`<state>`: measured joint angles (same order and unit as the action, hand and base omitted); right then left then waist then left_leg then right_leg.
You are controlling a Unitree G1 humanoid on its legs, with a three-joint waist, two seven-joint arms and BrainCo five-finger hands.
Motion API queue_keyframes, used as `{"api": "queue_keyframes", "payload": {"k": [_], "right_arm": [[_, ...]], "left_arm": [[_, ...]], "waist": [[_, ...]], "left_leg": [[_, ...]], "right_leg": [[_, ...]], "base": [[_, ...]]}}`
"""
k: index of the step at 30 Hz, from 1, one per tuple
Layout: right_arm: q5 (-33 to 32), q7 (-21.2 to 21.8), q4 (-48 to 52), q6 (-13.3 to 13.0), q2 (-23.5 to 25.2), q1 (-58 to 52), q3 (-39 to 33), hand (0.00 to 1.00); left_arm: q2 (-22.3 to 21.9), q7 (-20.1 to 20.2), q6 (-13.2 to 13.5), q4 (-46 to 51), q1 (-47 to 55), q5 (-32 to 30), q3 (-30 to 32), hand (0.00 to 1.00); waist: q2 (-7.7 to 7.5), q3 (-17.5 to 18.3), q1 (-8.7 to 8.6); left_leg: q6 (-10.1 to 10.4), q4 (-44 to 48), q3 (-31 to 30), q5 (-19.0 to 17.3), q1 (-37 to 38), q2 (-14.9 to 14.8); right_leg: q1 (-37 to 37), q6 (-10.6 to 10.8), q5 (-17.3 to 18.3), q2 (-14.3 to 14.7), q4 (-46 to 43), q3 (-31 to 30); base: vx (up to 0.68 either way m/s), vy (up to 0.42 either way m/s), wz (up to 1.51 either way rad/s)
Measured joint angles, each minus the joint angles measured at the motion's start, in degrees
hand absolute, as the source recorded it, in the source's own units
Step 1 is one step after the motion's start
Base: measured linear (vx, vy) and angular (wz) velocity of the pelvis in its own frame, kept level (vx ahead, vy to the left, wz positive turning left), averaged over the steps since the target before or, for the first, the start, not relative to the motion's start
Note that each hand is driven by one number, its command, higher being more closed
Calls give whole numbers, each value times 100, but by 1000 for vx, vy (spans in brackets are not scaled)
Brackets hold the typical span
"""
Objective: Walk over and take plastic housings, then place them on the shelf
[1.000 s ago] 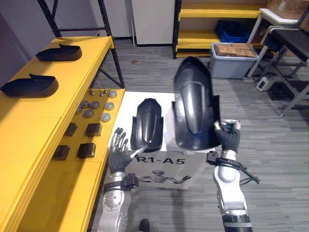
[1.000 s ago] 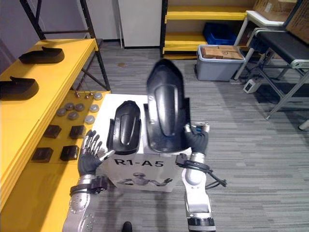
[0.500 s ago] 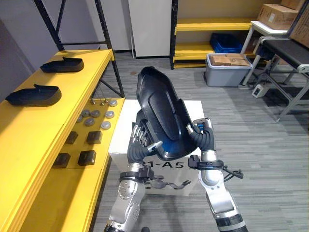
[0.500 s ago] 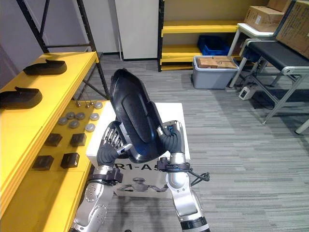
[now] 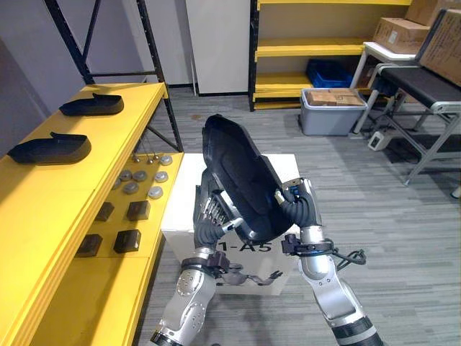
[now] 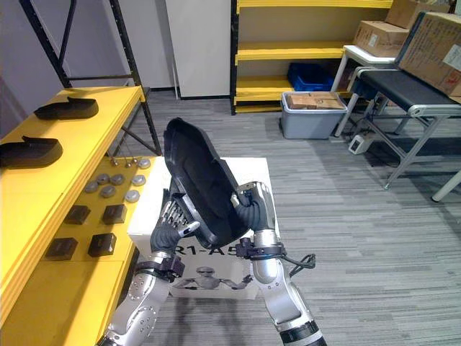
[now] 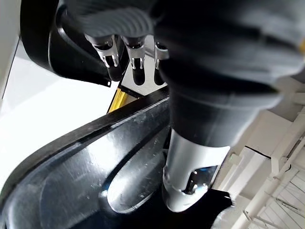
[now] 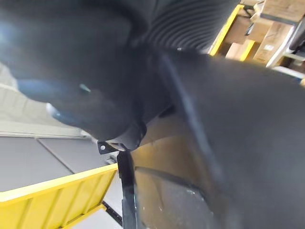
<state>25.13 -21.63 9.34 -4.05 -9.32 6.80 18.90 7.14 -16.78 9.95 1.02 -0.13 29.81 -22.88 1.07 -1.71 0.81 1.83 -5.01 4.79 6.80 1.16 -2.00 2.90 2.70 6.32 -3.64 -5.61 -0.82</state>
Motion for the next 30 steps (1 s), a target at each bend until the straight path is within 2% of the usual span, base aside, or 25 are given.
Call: {"api": "queue_keyframes", "payload": {"k": [7, 11, 12, 19, 20, 26, 30], "right_arm": [[-9, -60, -45, -14, 88, 35, 433, 100], [-11, -69, -95, -50, 316, 35, 483, 100], [-12, -69, -116, -50, 331, 34, 483, 100], [-34, -64, -186, -50, 353, 14, 561, 100], [-35, -61, -186, -51, 353, 13, 596, 0], [-312, 80, -186, -202, 398, -43, 696, 0], [-768, 289, -186, -377, 476, -58, 561, 0]], "left_arm": [[-165, -302, -2, -9, -12, -74, 120, 0], [-377, -409, 14, -73, -12, -71, 305, 0], [-398, -413, 21, -78, -13, -67, 339, 100], [-481, -415, 67, -219, -12, 275, 417, 100], [-484, -413, 67, -219, -13, 274, 451, 100], [-458, -413, 62, -219, -3, 243, 586, 100], [-456, -390, 33, -218, 67, -203, 593, 100]], "waist": [[-35, 20, 0], [-36, 21, 11], [-36, 21, 9], [-36, 21, 0], [-36, 21, -4], [-36, 21, 4], [-37, 21, 1]], "left_leg": [[-5, -1, 1, 10, 0, -1], [-4, -2, -2, 20, 1, -7], [-4, -2, -2, 21, 2, -7], [6, -11, -2, 33, 4, -21], [9, -15, -1, 34, 5, -24], [19, -10, -1, 41, 5, -43], [22, -6, 0, 43, 5, -48]], "right_leg": [[0, 1, -6, 2, 3, -2], [2, 1, -6, 6, 0, 3], [2, 1, -6, 6, 0, 3], [1, 1, -11, 17, -2, 2], [0, 0, -12, 20, -1, 1], [1, -8, -17, 38, 2, 2], [1, -9, -22, 41, 3, 2]], "base": [[0, 0, 0], [0, 0, 0], [0, 0, 0], [0, 0, 0], [0, 0, 0], [0, 0, 0], [0, 0, 0]]}}
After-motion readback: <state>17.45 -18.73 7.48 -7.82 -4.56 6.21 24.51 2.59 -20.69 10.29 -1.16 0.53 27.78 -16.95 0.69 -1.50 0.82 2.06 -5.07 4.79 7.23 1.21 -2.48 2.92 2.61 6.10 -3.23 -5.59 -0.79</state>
